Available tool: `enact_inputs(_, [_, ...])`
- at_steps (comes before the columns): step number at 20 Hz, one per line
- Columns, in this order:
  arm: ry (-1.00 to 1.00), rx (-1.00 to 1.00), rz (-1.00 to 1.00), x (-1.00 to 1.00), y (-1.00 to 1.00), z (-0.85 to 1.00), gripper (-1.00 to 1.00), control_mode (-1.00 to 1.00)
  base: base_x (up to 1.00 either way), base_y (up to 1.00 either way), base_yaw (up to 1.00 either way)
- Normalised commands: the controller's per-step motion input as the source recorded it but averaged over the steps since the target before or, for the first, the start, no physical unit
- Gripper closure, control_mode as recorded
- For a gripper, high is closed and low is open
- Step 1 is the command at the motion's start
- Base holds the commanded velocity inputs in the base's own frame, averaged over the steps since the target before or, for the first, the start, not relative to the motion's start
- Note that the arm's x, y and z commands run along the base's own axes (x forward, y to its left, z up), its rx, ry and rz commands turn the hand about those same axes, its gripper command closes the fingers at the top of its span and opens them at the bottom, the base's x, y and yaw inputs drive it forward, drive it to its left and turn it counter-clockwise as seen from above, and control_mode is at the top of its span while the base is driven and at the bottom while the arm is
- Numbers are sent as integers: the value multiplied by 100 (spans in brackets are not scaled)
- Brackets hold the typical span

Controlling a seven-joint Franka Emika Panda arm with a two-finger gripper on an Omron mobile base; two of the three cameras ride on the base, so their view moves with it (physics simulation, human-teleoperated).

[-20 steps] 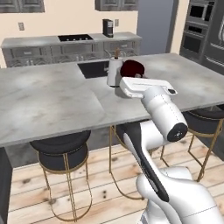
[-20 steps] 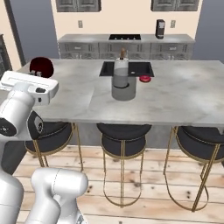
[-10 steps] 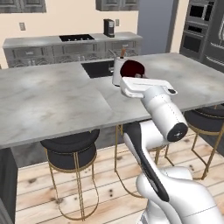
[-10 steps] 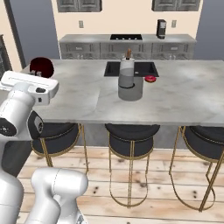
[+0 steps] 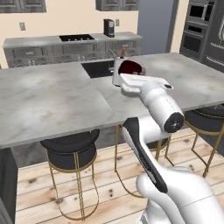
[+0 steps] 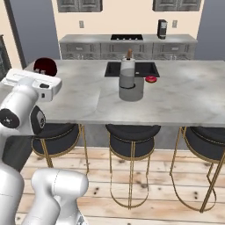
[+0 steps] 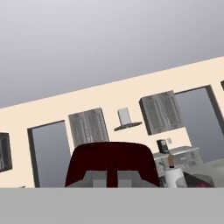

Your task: Open the cabinet directly in front. Then move the wine and the mug to the dining counter with the jar on it.

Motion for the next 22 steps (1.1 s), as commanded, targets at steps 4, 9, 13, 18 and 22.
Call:
enact_inputs(4, [40, -2, 1, 49, 0, -8, 100, -100, 0, 0, 0])
enact_inputs(9, [48, -6, 8, 10, 0, -52, 100, -100, 0, 0, 0])
enact_inputs(13, [40, -7, 11, 0, -1, -62, 100, -100, 0, 0, 0])
enact_inputs(18, [6, 0, 0, 2, 0, -10, 100, -100, 0, 0, 0])
enact_inputs(22, [-5, -3, 0, 4, 0, -28, 100, -100, 0, 0, 0])
